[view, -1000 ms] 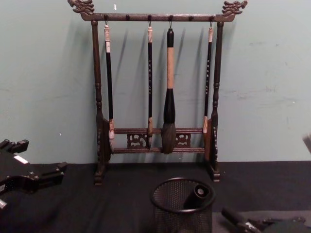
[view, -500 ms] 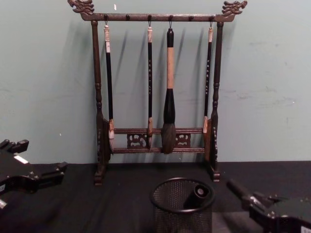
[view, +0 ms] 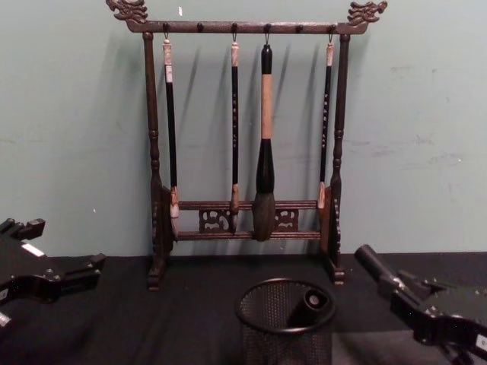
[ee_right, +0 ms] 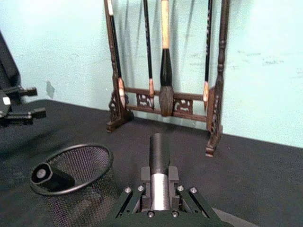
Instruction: Pick up the water-based marker from the table and place it into the pen holder.
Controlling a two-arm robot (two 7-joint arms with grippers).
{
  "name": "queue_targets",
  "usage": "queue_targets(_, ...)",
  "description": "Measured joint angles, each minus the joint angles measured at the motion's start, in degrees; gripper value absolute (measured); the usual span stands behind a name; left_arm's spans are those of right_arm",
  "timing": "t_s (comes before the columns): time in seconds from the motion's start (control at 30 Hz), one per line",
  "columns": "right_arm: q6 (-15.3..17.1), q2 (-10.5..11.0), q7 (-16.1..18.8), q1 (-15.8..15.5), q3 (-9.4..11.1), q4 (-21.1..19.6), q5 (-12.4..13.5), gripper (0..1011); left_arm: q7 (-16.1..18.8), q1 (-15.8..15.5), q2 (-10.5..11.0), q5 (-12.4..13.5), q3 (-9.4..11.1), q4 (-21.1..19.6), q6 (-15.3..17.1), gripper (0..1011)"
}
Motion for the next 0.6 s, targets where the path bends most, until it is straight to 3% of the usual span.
queue_targets(0.33, -5.5, 0.0, 2.8, -0.2, 0.2, 0.8, 2.5, 215, 0.0, 0.0, 0.0, 0.0, 0.0, 0.0, 0.0, 1009)
queue_targets(0.6, -7.7, 0.1, 3.5, -0.2, 0.1, 1.1, 3.2, 214, 0.0, 0.0, 0.0, 0.0, 0.0, 0.0, 0.0, 1009)
